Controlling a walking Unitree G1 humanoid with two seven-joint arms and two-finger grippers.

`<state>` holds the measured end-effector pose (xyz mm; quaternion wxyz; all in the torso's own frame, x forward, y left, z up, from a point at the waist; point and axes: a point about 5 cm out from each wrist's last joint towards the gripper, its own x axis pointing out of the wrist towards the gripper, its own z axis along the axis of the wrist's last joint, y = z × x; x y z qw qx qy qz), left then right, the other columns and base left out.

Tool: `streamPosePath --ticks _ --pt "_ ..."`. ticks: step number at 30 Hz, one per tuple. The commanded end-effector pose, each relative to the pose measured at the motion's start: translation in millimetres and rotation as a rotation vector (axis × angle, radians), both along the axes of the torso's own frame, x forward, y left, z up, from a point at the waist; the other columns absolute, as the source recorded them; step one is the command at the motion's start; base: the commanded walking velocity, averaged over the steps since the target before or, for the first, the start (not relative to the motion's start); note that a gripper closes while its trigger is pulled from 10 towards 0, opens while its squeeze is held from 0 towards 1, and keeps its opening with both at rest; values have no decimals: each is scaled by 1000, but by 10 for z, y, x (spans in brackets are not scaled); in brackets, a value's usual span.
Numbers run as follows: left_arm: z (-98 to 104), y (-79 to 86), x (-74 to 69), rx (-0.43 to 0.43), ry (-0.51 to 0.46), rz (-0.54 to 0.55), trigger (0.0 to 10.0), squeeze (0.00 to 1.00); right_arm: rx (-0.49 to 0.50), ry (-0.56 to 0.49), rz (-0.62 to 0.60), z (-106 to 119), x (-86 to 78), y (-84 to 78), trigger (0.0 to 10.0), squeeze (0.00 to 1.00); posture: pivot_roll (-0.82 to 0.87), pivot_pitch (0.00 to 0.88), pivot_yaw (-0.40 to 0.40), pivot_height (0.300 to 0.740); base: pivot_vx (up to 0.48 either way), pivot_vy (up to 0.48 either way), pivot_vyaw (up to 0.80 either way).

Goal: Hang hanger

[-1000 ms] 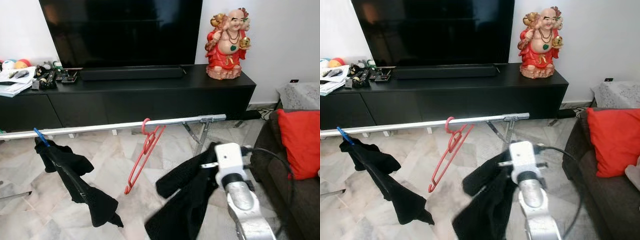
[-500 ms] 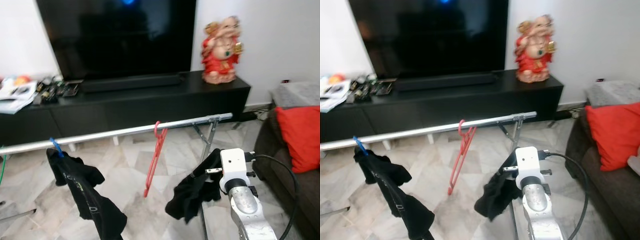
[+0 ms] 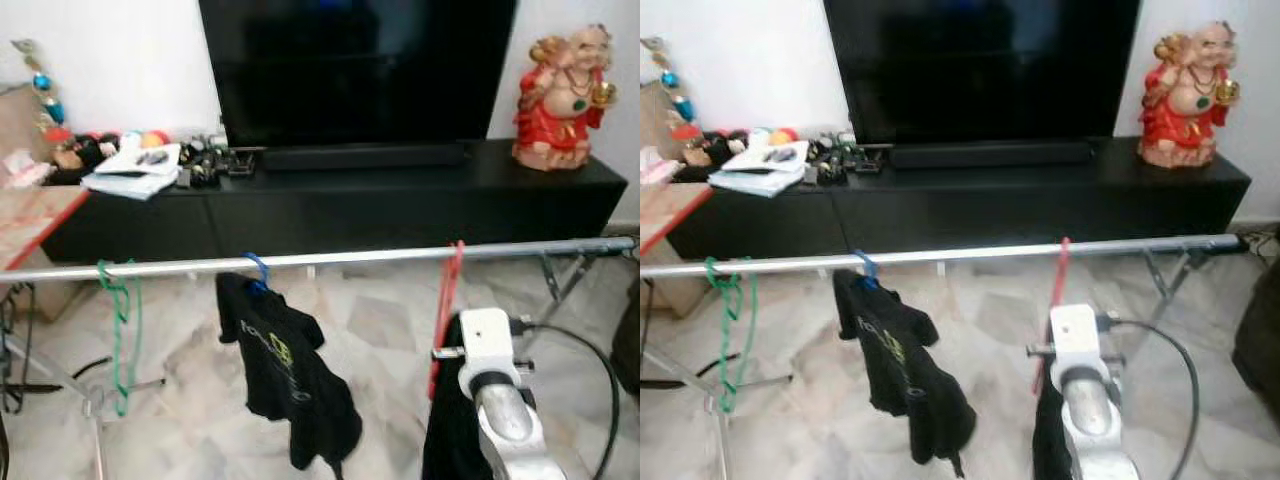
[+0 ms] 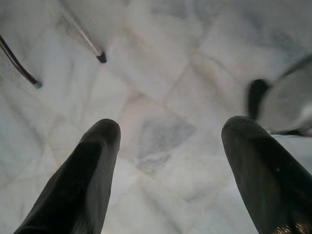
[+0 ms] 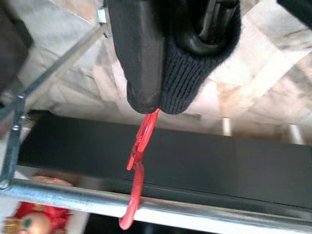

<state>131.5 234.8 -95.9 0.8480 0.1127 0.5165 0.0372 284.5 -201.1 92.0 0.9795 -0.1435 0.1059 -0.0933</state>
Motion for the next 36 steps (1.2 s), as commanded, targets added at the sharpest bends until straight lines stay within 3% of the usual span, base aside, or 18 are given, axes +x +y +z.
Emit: streamPosePath --ticks 1,9,12,17,30,32,36 --pt "25 54 32 10 -11 3 10000 0 5 -14 -33 3 12 -18 10000 0 30 0 45 740 0 465 0" --pt "34 50 56 15 -19 -17 10000 0 45 35 -157 -263 -116 -220 10000 0 31 0 51 740 0 162 0" --pt "38 38 68 11 -40 0 10000 0 80 127 -198 -517 -191 -262 10000 0 54 0 42 740 0 0 0" --pt "61 12 116 -4 -102 34 10000 0 127 290 -175 -945 -300 -160 10000 0 94 0 24 740 0 0 0" --pt "180 -24 352 -50 -272 82 10000 0 181 446 -147 -1321 -433 -41 10000 0 126 0 21 740 0 0 0" --pt "493 96 790 -44 -467 55 10000 0 201 481 -157 -1402 -517 -57 10000 0 133 0 15 740 0 0 0" --pt "692 114 989 -54 -599 48 10000 0 195 530 -176 -1479 -624 -97 10000 0 150 0 -1 740 0 0 0"
